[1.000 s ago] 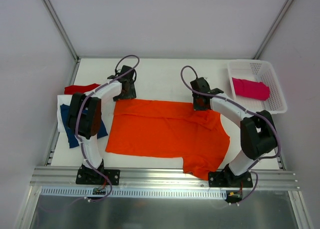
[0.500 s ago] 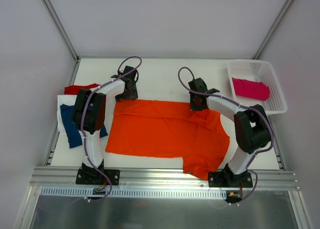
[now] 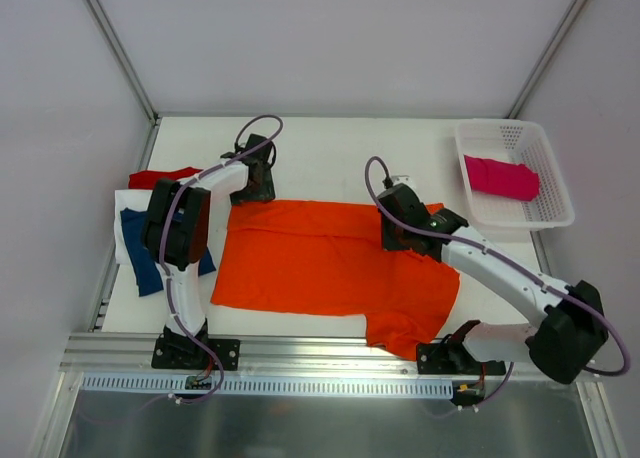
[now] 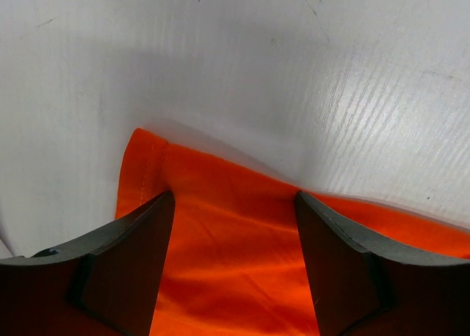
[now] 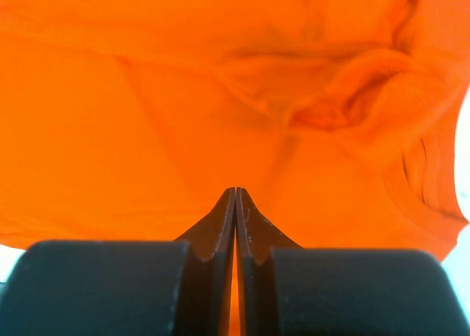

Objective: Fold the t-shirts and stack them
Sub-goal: Fold the tshirt

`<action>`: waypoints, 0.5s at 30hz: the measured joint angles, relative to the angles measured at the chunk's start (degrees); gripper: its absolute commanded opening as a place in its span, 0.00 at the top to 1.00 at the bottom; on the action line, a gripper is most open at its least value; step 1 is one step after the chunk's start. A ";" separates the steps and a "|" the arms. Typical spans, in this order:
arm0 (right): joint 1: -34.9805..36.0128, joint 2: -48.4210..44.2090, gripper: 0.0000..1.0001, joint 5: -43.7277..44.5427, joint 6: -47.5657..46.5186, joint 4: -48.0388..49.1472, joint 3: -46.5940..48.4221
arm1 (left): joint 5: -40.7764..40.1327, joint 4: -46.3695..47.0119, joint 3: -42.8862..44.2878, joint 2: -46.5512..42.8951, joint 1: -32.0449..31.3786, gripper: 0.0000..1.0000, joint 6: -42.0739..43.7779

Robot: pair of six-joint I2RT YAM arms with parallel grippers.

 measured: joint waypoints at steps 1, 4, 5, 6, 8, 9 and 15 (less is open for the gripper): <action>0.48 -1.77 0.97 0.81 0.72 -0.46 -1.20 | 0.13 -0.04 -0.24 -0.22 0.02 0.34 -0.02; 1.31 -5.22 0.97 4.22 1.88 -1.01 -5.70 | 0.20 -0.07 -0.98 -1.07 0.02 0.35 -0.07; 1.31 -5.46 0.97 5.09 2.03 -1.40 -6.45 | 0.22 -0.13 -1.07 -1.27 0.02 0.35 -0.07; 1.16 -5.25 0.97 6.14 2.05 -2.10 -6.73 | 0.22 -0.22 -1.07 -1.51 0.00 0.35 -0.09; 0.42 -3.74 0.98 7.72 1.81 -2.05 -6.38 | 0.22 -0.20 -1.07 -1.95 0.02 0.35 -0.09; -0.07 -2.29 0.98 8.11 1.55 -2.08 -5.64 | 0.22 -0.17 -1.07 -2.12 0.00 0.36 -0.09; -2.82 9.38 0.98 8.41 -0.63 2.36 1.11 | 0.20 -0.07 -1.88 -2.93 0.00 0.36 -0.07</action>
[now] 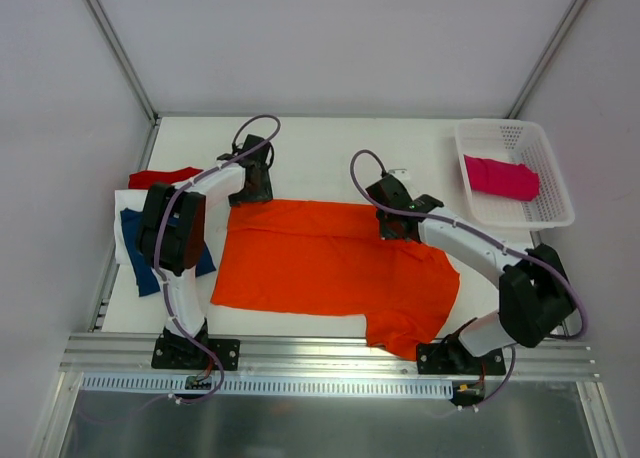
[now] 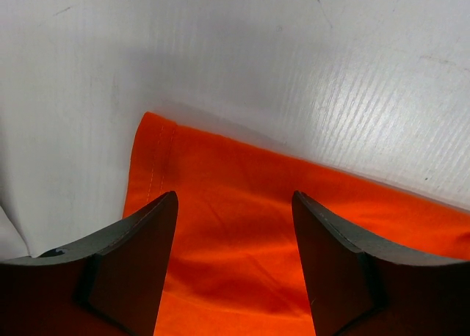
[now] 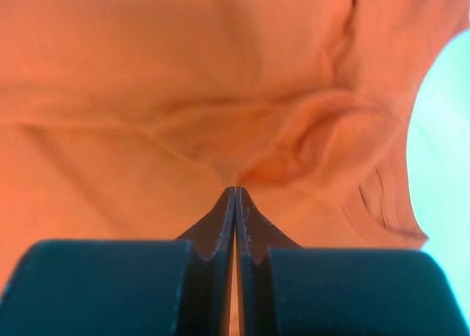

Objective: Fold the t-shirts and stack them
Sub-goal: Fold the tshirt

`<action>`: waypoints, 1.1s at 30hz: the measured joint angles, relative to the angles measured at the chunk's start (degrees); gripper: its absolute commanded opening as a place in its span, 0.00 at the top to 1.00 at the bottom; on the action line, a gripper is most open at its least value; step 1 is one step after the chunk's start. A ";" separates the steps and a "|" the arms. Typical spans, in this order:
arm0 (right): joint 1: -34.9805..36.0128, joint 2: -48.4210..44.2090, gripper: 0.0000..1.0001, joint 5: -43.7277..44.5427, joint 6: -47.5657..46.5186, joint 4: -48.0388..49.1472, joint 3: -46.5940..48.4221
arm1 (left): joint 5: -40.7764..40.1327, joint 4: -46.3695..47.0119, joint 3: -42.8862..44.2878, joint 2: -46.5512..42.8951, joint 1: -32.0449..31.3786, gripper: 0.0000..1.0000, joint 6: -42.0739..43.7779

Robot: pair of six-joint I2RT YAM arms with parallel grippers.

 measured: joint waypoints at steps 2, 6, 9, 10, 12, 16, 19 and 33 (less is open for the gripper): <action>-0.90 2.99 0.98 -0.24 -0.70 1.62 1.62 | -0.02 -0.13 -0.61 -0.33 0.00 0.36 0.02; -3.58 8.28 0.99 -1.14 -1.73 4.17 4.63 | -0.02 -0.20 -1.07 -0.55 0.00 0.36 0.04; -5.14 10.82 0.99 -1.57 -1.99 5.25 4.96 | -0.02 -0.17 -1.07 -0.55 0.00 0.36 0.07; -5.38 11.43 0.99 -1.75 -2.01 5.22 4.96 | -0.02 -0.17 -1.07 -0.55 0.00 0.36 0.07; -5.44 12.24 0.99 -2.10 -1.99 5.29 4.79 | -0.02 -0.17 -1.07 -0.55 0.00 0.36 0.09; -5.38 12.37 0.99 -3.04 -1.90 5.79 2.67 | -0.02 -0.17 -1.07 -0.55 0.00 0.36 0.09; -5.35 12.39 0.99 -4.28 -1.73 6.14 0.09 | -0.02 -0.15 -1.07 -0.55 0.00 0.36 0.11; 1.73 6.86 0.99 -4.35 3.02 1.38 -5.14 | -0.07 -0.17 -1.95 -0.81 0.00 0.36 0.46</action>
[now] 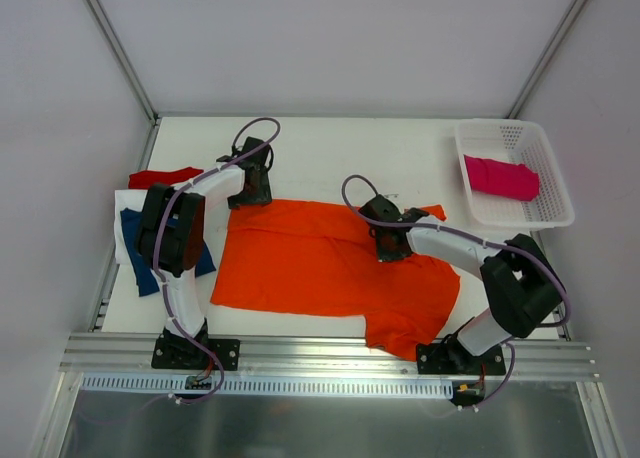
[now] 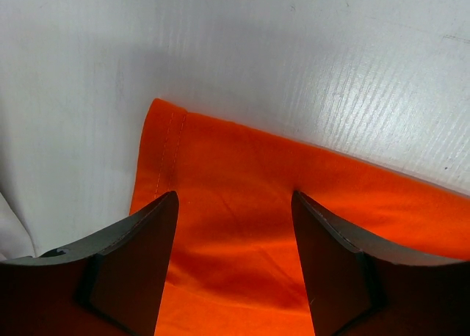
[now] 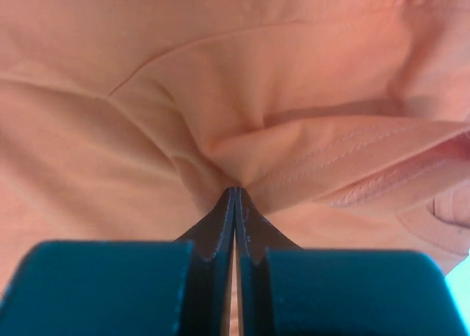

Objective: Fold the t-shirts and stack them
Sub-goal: Fold the tshirt

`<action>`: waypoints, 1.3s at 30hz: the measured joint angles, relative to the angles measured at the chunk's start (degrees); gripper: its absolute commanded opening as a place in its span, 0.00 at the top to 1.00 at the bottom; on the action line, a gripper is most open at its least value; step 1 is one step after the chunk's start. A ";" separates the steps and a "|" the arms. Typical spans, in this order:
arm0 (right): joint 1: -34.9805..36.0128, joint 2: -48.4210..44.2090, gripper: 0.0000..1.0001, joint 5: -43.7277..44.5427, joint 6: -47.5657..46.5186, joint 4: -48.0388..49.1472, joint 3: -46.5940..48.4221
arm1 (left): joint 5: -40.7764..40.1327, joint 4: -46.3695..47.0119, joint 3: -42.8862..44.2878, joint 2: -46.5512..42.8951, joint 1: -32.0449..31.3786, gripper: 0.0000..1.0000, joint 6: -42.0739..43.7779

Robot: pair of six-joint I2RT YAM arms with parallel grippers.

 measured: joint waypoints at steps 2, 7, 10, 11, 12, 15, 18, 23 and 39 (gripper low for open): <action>0.44 -0.81 0.99 -0.07 0.48 -0.68 -0.04 | 0.00 0.00 -0.04 -0.20 0.00 0.37 0.02; 1.95 -1.18 0.99 -0.37 1.84 -1.27 -0.04 | -0.02 0.02 -0.04 -0.35 0.00 0.37 0.02; 3.32 -1.18 0.99 -1.05 2.56 -1.60 -0.09 | -0.02 0.02 -0.04 -0.35 0.00 0.37 0.02; 3.98 -1.18 0.99 -1.36 2.99 -1.70 -0.13 | -0.02 0.02 -0.04 -0.35 0.00 0.37 0.02; 4.61 -1.22 0.99 -1.70 3.37 -1.66 -0.31 | 0.00 0.02 -0.04 -0.35 0.00 0.37 0.02; 6.43 -1.97 0.99 -3.04 4.42 -1.57 -1.66 | -0.02 0.02 -0.04 -0.35 0.00 0.37 0.02; 7.26 -4.37 0.98 -3.65 4.81 -1.77 -2.51 | 0.00 0.02 -0.04 -0.37 0.00 0.37 0.02; 6.43 -9.99 0.98 1.84 4.35 -3.54 0.17 | -0.04 0.02 -0.37 -1.25 0.00 0.39 0.02; -14.40 14.12 1.00 0.04 -2.95 -1.01 14.82 | -0.70 0.20 0.31 -1.01 -0.35 0.39 0.74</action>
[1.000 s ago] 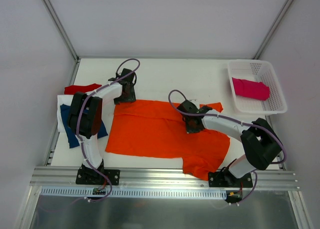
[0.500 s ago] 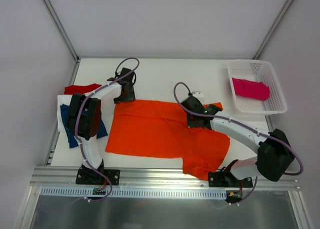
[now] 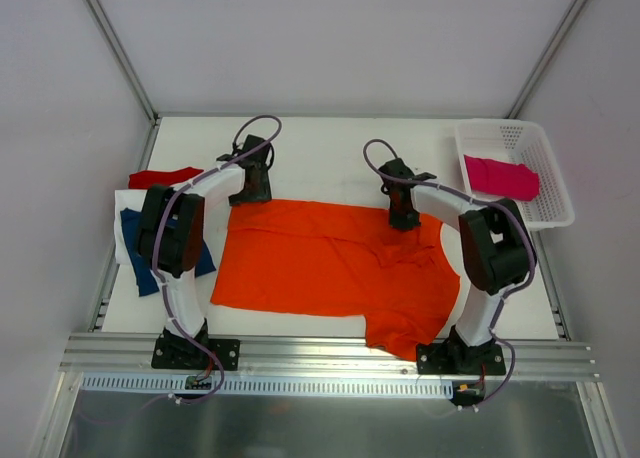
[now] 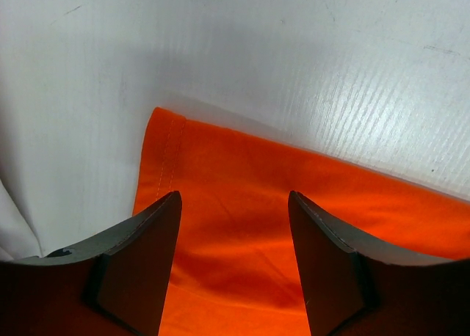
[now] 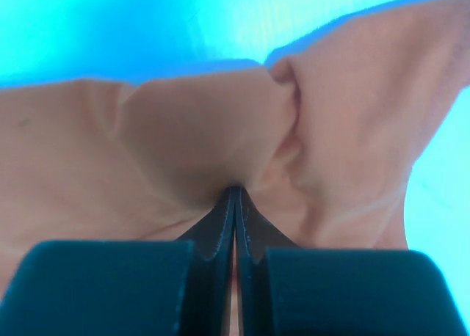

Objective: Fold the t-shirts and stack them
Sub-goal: Fold the tshirt

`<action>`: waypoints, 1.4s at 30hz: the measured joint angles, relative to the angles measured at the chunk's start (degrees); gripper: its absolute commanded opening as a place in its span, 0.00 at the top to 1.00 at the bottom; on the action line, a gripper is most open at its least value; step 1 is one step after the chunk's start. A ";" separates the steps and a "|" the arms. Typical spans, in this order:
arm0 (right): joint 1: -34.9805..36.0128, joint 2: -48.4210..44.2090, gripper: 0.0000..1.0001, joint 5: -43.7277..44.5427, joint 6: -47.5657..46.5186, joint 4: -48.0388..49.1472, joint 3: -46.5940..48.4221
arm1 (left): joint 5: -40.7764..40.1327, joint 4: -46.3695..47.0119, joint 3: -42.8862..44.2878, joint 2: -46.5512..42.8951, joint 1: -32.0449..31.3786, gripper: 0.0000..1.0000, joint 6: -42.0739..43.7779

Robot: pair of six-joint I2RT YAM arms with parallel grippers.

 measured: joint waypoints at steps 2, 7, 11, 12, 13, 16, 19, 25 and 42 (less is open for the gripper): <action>-1.29 2.01 1.00 -0.85 -0.33 -0.15 1.16 | -0.02 0.09 0.81 1.18 0.02 0.39 0.13; -3.23 4.04 1.00 -2.32 -1.18 0.02 4.20 | -0.02 0.07 1.40 3.26 0.04 0.39 0.26; -4.83 6.60 0.99 -3.54 -2.12 -0.59 7.74 | 0.13 0.07 2.29 4.02 0.28 0.39 0.24; -5.18 7.45 0.99 -3.87 -2.49 -1.09 9.07 | 0.31 -0.02 2.62 4.31 0.61 0.39 0.24; -5.49 8.46 1.00 -4.11 -2.75 -1.57 10.54 | 0.50 -0.02 3.02 4.50 0.83 0.39 0.24; -6.12 11.23 1.00 -4.83 -3.52 -2.56 14.69 | 1.07 -0.02 4.66 5.68 1.77 0.39 0.22; -6.49 13.77 1.00 -5.62 -4.24 -3.61 18.71 | 1.77 -0.20 6.64 7.13 2.91 0.40 0.22; -7.02 18.29 0.99 -7.19 -5.57 -6.21 26.14 | 3.32 -1.31 11.39 10.16 5.09 0.40 0.20; -11.41 29.09 0.99 -12.35 -8.24 -13.20 44.44 | 6.93 -4.17 20.37 15.80 9.92 0.44 -0.15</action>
